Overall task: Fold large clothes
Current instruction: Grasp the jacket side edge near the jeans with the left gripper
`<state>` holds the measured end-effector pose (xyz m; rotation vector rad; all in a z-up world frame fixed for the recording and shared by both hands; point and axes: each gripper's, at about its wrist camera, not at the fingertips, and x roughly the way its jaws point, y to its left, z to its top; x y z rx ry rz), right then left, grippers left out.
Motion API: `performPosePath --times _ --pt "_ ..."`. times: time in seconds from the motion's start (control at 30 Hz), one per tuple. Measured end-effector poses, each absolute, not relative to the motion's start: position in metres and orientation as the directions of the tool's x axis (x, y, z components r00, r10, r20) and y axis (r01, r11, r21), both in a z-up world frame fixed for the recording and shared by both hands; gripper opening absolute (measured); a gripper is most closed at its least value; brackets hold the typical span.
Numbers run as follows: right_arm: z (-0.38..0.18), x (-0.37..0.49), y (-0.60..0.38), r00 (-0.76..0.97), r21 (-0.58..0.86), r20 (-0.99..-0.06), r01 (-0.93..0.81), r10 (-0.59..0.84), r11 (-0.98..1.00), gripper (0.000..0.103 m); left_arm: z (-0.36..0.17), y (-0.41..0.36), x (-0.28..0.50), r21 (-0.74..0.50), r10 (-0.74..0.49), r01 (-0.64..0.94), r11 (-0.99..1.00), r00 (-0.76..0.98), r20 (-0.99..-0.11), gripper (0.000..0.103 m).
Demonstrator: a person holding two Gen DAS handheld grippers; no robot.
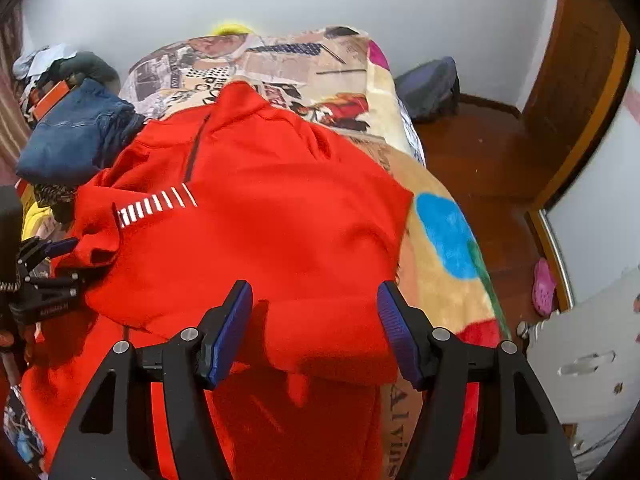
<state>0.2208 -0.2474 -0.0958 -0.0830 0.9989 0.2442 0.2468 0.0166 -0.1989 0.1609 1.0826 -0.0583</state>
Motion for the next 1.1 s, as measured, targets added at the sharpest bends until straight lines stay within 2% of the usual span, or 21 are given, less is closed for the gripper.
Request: performPosePath --times 0.03,0.1,0.17,0.2,0.47,0.63,0.87,1.1 --pt "-0.097 0.221 -0.250 0.514 0.046 -0.842 -0.235 0.164 0.971 0.061 -0.195 0.017 0.248 0.104 0.036 0.117 0.988 0.483 -0.875 0.046" --pt "-0.097 0.220 -0.255 0.514 0.052 -0.842 -0.224 0.163 0.973 0.061 -0.188 0.023 0.250 0.101 0.043 0.088 0.991 0.509 -0.860 0.022" --pt "-0.095 0.220 -0.260 0.517 0.058 -0.841 -0.211 0.162 0.976 0.061 -0.179 0.035 0.251 0.066 0.030 0.050 0.997 0.521 -0.853 0.011" --pt "-0.094 0.221 -0.262 0.520 0.060 -0.839 -0.206 0.161 0.977 0.061 -0.174 0.042 0.251 0.044 0.021 0.031 0.999 0.526 -0.850 0.009" --pt "-0.088 0.230 -0.271 0.530 0.110 -0.826 -0.177 0.189 0.978 0.061 -0.121 0.094 0.234 -0.044 0.034 -0.102 0.994 0.656 -0.754 0.005" --pt "-0.106 0.234 -0.262 0.472 0.160 -0.852 -0.176 0.226 0.971 0.061 -0.111 0.112 0.221 -0.061 0.060 -0.150 0.987 0.690 -0.721 0.005" --pt "-0.119 0.226 -0.252 0.450 0.114 -0.872 -0.195 0.192 0.974 0.062 -0.154 0.130 0.212 -0.072 0.056 -0.179 0.981 0.621 -0.782 0.006" --pt "-0.116 0.225 -0.254 0.447 0.104 -0.876 -0.193 0.182 0.976 0.063 -0.220 0.150 0.198 -0.049 0.072 -0.238 0.970 0.473 -0.878 0.017"
